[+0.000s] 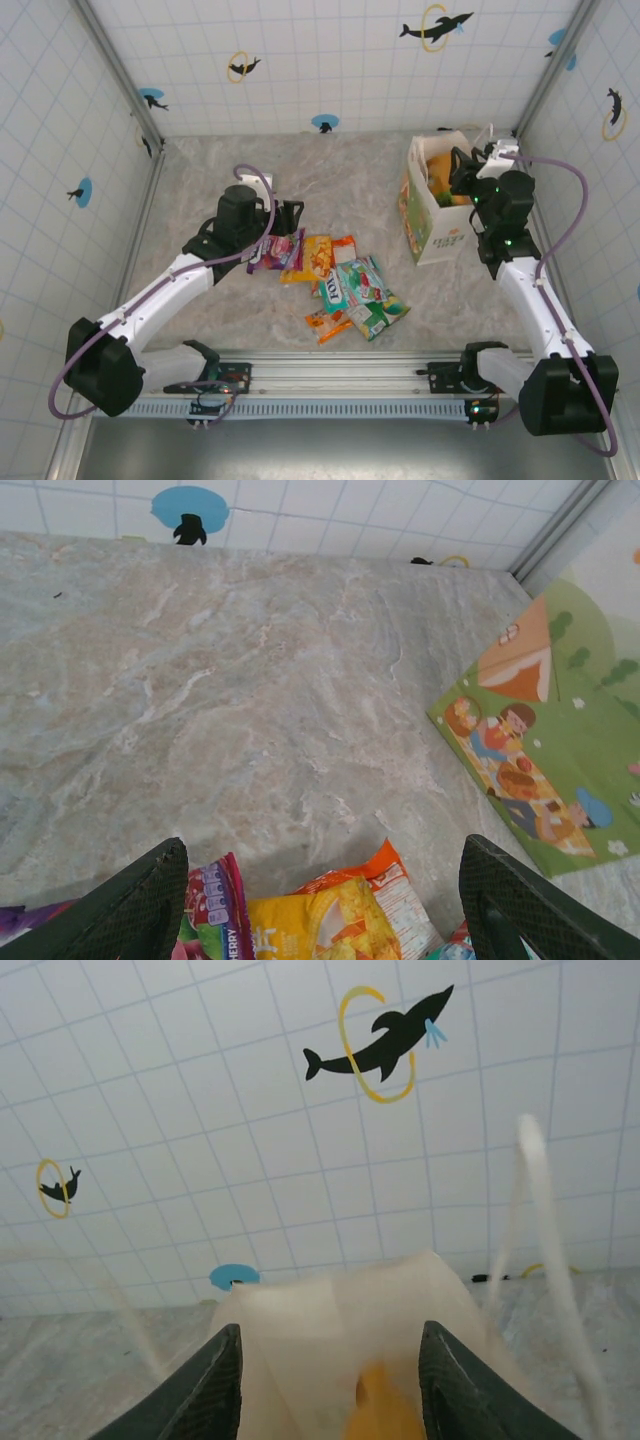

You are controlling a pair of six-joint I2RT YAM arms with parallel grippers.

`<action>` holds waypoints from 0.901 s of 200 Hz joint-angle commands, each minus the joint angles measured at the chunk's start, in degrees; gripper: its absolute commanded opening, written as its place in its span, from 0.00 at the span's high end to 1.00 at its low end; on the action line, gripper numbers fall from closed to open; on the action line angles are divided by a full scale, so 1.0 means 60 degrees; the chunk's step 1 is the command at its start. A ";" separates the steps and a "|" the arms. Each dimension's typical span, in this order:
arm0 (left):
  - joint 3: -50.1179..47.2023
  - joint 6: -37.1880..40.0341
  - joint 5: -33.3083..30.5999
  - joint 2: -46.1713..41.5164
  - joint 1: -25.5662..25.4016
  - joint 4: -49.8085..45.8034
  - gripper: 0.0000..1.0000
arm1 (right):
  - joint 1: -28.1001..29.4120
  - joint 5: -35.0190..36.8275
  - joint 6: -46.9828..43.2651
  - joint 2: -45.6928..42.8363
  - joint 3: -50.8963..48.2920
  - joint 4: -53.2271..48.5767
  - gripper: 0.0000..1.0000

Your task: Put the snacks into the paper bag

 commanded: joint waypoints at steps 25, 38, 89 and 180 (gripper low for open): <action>0.0328 -0.0430 -0.0124 0.0174 0.0000 -0.0455 0.27 | 0.0024 -0.0194 -0.0060 -0.0403 0.0037 -0.0436 0.49; 0.0486 -0.0556 -0.0117 0.0266 -0.0003 -0.0684 0.27 | 0.0120 -0.0214 -0.0138 -0.0497 0.0244 -0.0809 0.48; 0.0832 -0.1218 0.0644 0.0591 0.0446 -0.1973 0.27 | 0.1957 0.0727 -0.0975 -0.0750 0.1750 -0.3588 0.47; -0.1114 -0.2654 0.2768 0.0716 0.3864 -0.1946 0.29 | 0.7222 0.4253 0.1331 0.0131 0.2879 -0.6076 0.44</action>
